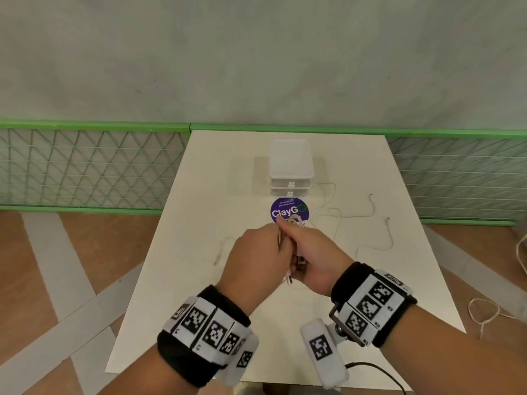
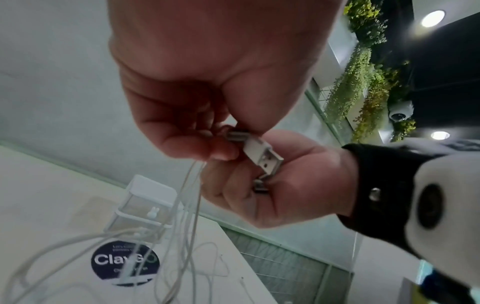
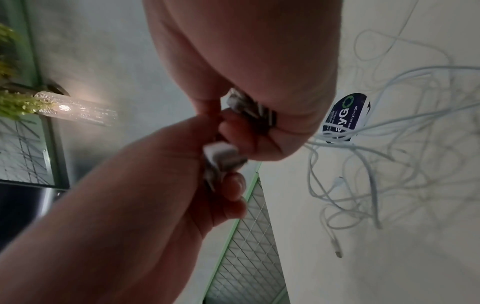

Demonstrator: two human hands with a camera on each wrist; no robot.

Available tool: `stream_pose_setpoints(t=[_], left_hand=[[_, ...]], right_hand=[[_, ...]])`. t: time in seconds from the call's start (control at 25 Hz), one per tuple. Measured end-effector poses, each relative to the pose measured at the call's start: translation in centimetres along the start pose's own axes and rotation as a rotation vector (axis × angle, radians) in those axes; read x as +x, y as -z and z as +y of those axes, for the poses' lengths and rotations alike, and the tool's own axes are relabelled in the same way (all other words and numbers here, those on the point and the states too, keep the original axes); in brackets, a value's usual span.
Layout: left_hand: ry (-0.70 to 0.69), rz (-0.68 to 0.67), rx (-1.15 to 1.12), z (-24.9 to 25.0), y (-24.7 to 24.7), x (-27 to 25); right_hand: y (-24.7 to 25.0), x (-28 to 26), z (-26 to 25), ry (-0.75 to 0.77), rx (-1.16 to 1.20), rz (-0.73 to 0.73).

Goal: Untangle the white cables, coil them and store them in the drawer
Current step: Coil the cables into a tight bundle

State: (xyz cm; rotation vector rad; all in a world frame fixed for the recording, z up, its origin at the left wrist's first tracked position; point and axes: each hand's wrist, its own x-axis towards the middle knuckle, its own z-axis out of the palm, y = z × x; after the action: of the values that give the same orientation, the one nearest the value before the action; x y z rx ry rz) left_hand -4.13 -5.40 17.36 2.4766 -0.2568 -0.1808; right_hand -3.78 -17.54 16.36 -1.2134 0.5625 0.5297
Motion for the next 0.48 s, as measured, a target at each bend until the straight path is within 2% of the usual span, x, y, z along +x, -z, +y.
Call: stream_pose_setpoints(t=[0.12, 0.2, 0.36, 0.48], left_hand=[[-0.013, -0.068, -0.316, -0.9, 0.0, -0.5], [-0.021, -0.089, -0.388, -1.8, 0.0, -0.9], [-0.108, 0.036, -0.276, -3.6, -0.4, -0.5], [-0.266, 0.094, -0.088, -4.0, -0.4, -0.7]], right_hand=[[-0.4, 0.1, -0.2, 0.028, 0.073, 0.05], [-0.6, 0.1, -0.3, 0.035, 0.151, 0.049], [-1.6, 0.3, 0.5, -0.002, 0.177, -0.04], [-2.0, 0.6, 0.5, -0.016, 0.158, -0.017]])
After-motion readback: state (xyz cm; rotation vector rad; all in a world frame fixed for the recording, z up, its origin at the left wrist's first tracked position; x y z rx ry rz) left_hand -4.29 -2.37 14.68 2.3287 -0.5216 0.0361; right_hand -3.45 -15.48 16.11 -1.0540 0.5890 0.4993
